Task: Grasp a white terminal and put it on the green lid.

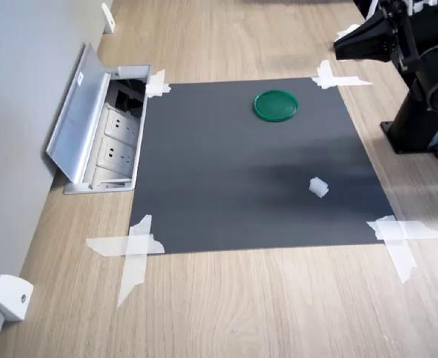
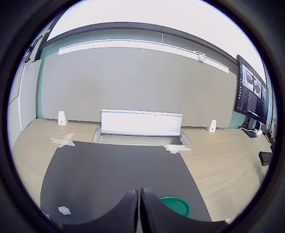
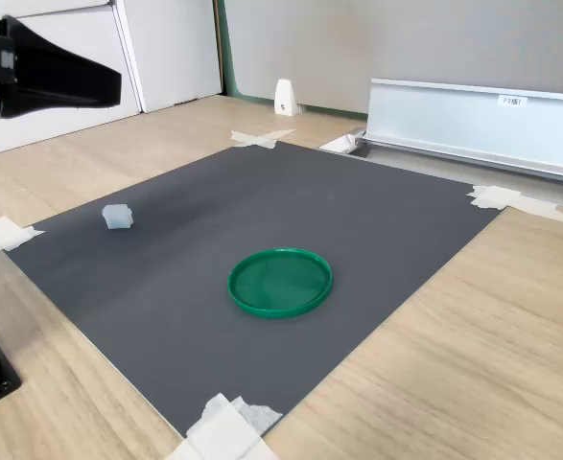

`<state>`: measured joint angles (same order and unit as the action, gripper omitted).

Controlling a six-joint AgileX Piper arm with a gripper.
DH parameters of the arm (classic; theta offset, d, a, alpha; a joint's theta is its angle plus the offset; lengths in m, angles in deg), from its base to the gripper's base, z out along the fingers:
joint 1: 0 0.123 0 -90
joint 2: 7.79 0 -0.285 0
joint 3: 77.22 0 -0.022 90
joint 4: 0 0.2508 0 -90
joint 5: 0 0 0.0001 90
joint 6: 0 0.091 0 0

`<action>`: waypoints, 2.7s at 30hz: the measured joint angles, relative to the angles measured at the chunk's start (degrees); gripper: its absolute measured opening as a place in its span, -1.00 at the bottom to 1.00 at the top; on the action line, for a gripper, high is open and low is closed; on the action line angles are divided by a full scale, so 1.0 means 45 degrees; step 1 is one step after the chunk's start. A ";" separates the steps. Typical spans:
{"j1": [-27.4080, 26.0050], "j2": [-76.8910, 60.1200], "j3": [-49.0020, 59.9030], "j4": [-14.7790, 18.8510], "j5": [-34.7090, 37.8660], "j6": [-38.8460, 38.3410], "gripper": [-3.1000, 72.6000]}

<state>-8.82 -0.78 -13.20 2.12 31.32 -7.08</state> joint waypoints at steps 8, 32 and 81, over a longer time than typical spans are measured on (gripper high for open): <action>0.0000 0.0000 0.0000 0.0000 0.0000 0.0000 -0.94; 0.0000 0.0000 0.0000 0.0497 0.0000 0.0162 -0.94; 0.4288 1.1549 -0.9060 0.3191 0.6113 -0.5682 -0.94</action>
<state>10.48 51.19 -53.97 16.48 58.83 -32.65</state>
